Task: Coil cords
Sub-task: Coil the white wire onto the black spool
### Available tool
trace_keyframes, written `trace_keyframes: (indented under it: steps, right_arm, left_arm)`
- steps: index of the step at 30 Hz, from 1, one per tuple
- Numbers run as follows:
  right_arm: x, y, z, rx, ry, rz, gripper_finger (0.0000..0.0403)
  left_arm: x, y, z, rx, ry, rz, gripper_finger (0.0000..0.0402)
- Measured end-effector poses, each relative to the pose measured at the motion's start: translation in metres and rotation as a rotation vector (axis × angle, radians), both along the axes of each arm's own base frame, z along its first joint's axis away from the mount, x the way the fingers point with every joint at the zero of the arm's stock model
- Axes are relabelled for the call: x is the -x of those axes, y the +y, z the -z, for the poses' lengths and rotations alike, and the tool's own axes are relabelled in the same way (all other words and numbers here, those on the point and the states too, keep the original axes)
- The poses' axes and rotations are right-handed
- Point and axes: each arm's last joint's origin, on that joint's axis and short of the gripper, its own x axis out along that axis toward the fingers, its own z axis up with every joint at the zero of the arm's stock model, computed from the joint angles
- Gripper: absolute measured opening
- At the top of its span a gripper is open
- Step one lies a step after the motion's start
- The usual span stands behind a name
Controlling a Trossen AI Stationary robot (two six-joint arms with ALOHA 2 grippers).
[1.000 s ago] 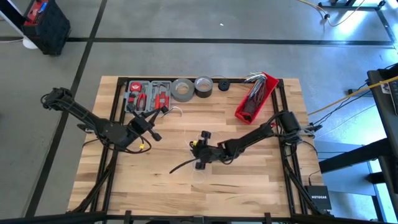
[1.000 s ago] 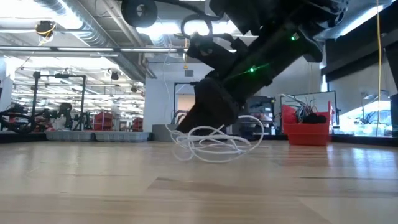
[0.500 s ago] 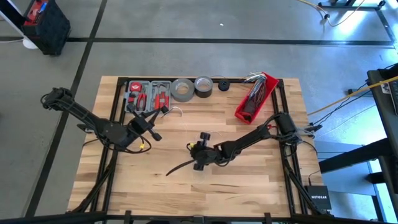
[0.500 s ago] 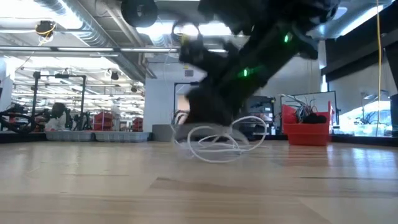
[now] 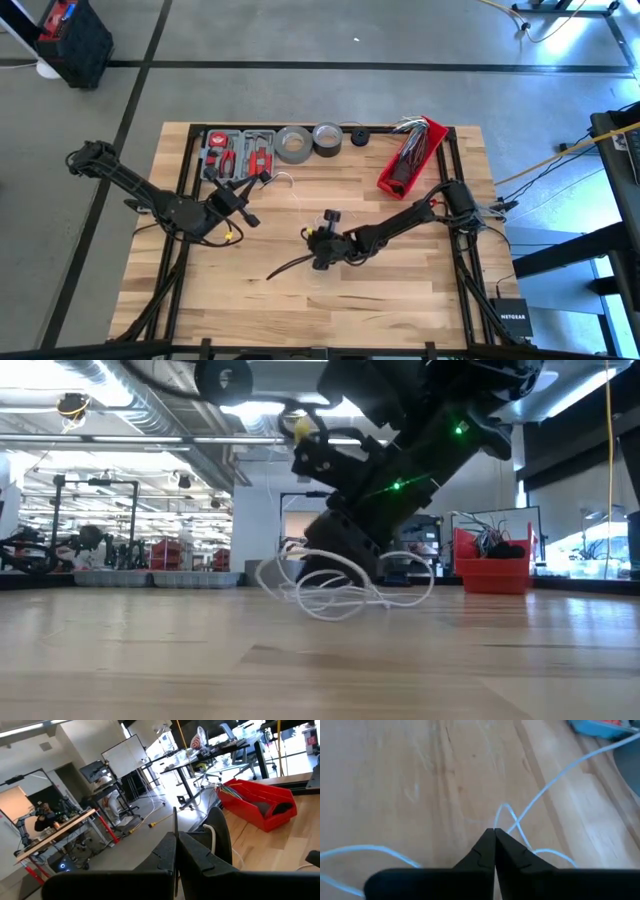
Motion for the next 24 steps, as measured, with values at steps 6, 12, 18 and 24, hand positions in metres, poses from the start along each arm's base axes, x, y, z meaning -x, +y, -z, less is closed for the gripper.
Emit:
trace_keyframes:
  steps: [6,12,18,24]
  right_arm:
    - [0.001,0.001,-0.002,0.017,0.005,-0.005,0.0004]
    - [0.011,0.016,-0.045,0.06,-0.072,-0.035,0.0003]
    - [0.038,0.037,-0.086,0.143,-0.101,-0.032,0.0002]
    - [0.059,0.054,-0.114,0.213,-0.17,-0.015,0.0001]
  left_arm:
    - [0.0,0.0,0.0,0.0,0.0,0.0,0.0001]
    - [0.0,0.0,0.0,-0.002,0.003,0.0,0.0001]
    - [0.0,0.0,0.0,-0.002,0.005,-0.001,0.0001]
    - [0.0,0.0,0.001,-0.005,0.009,-0.001,0.0001]
